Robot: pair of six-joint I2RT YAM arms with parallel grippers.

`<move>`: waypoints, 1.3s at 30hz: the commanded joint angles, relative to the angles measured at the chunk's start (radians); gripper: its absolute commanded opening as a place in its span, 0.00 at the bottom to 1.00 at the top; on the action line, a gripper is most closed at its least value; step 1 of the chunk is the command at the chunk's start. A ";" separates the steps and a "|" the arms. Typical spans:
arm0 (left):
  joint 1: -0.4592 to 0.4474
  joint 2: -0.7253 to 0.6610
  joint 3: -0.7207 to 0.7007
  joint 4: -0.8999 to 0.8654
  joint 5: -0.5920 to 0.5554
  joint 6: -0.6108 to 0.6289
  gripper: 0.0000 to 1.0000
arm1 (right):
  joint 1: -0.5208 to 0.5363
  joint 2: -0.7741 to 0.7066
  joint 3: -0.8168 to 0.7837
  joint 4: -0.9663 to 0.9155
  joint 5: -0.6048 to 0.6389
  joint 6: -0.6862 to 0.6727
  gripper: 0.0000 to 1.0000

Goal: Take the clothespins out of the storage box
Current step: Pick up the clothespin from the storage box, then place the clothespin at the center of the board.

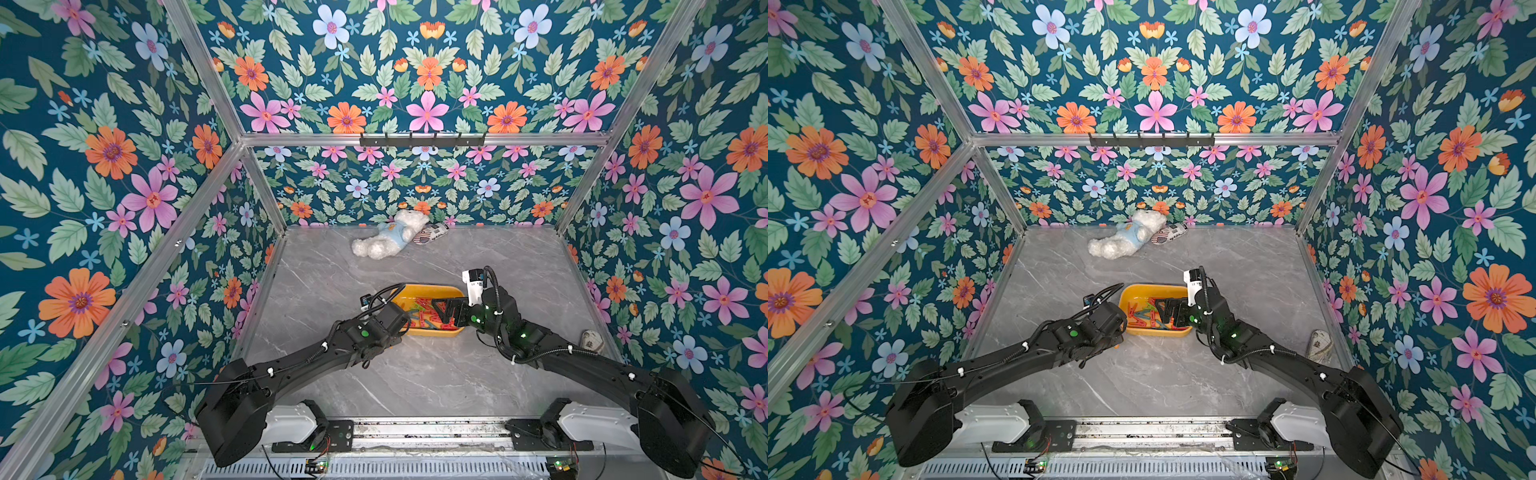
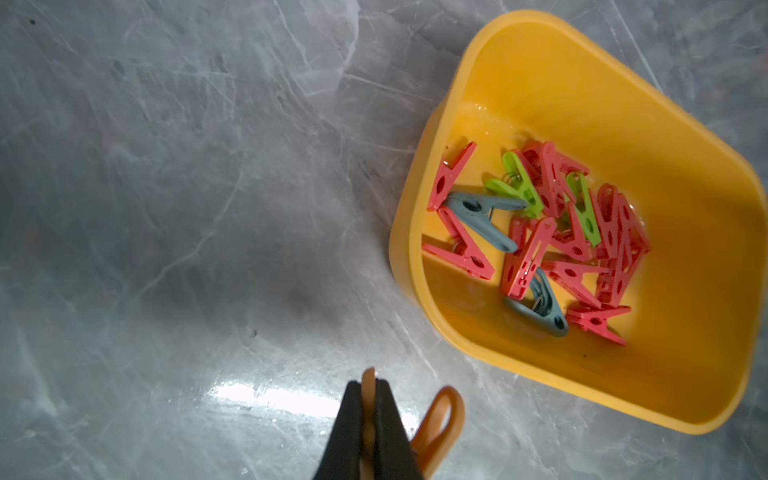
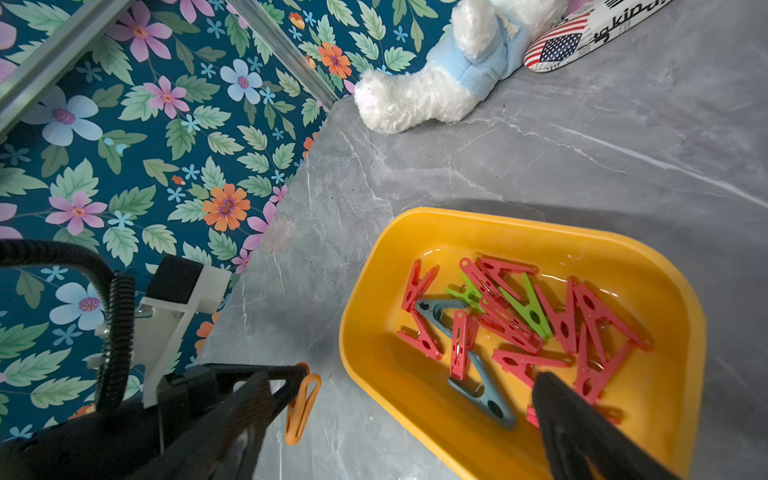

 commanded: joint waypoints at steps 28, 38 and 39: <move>-0.093 0.213 -0.033 0.170 0.055 -0.102 0.31 | 0.017 -0.023 0.008 -0.086 0.065 0.003 0.99; -0.088 0.088 0.043 0.048 -0.015 -0.053 0.46 | 0.017 0.067 0.109 -0.168 0.109 0.008 0.99; -0.084 0.074 0.055 0.036 -0.024 -0.036 0.50 | 0.018 0.075 0.120 -0.174 0.118 0.008 0.99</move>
